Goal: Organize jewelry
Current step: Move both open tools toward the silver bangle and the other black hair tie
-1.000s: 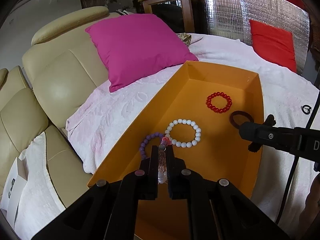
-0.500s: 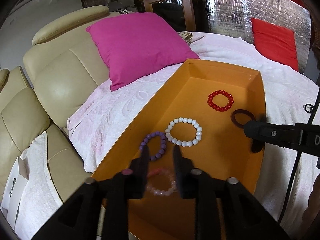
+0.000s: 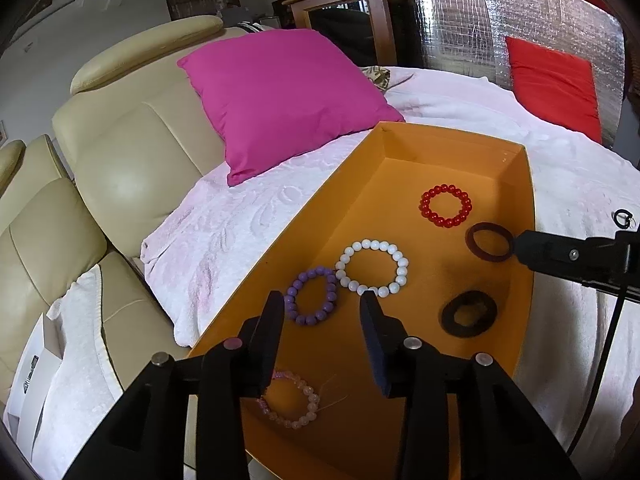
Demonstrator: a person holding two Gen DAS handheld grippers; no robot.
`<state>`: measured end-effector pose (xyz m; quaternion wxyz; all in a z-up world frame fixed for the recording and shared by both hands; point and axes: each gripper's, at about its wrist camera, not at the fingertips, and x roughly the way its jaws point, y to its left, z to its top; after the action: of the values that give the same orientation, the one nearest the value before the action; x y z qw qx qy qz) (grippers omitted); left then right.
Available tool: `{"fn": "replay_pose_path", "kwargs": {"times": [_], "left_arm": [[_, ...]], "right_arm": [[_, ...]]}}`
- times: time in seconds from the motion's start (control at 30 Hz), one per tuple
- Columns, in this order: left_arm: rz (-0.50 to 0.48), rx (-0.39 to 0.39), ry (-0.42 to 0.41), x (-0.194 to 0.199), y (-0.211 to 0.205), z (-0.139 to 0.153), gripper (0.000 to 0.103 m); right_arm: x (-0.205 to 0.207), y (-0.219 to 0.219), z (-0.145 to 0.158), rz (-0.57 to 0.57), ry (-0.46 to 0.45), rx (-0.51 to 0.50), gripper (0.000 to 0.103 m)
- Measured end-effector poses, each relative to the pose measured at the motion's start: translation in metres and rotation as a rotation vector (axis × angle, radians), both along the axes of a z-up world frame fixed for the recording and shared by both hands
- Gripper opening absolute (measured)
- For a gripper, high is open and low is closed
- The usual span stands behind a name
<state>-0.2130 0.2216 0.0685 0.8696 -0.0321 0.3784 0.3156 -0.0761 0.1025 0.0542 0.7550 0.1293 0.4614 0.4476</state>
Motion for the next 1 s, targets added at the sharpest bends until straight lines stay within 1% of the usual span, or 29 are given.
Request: {"fn": "replay_pose_path", "kwargs": {"times": [0.07,0.2,0.4,0.47,0.5,0.53,0.6,0.87,1.0], "left_arm": [[-0.001,0.006,0.001,0.001,-0.002,0.001,0.041],[-0.001,0.023,-0.006,0.004,-0.009,0.005,0.051],[-0.021,0.051,-0.016,0.011,-0.022,0.014,0.056],[-0.032,0.062,-0.020,0.014,-0.028,0.018,0.056],[-0.037,0.068,-0.020,0.016,-0.032,0.020,0.059],[-0.040,0.073,-0.021,0.017,-0.035,0.022,0.063],[-0.050,0.087,-0.027,0.020,-0.043,0.026,0.065],[-0.124,0.131,-0.038,0.039,-0.082,0.040,0.066],[-0.175,0.157,-0.037,0.051,-0.108,0.046,0.067]], "right_arm": [[0.003,-0.005,0.001,-0.012,-0.001,0.003,0.022],[0.008,-0.016,0.003,-0.036,0.006,0.010,0.022],[0.016,-0.036,0.006,-0.073,0.015,0.015,0.022],[0.019,-0.045,0.007,-0.088,0.016,0.014,0.026],[0.020,-0.048,0.007,-0.096,0.015,0.014,0.033],[0.021,-0.053,0.008,-0.106,0.014,0.015,0.041],[0.022,-0.066,0.010,-0.130,0.004,0.022,0.045],[0.030,-0.117,0.021,-0.201,-0.023,0.027,0.045],[0.034,-0.153,0.026,-0.247,-0.026,0.032,0.045]]}}
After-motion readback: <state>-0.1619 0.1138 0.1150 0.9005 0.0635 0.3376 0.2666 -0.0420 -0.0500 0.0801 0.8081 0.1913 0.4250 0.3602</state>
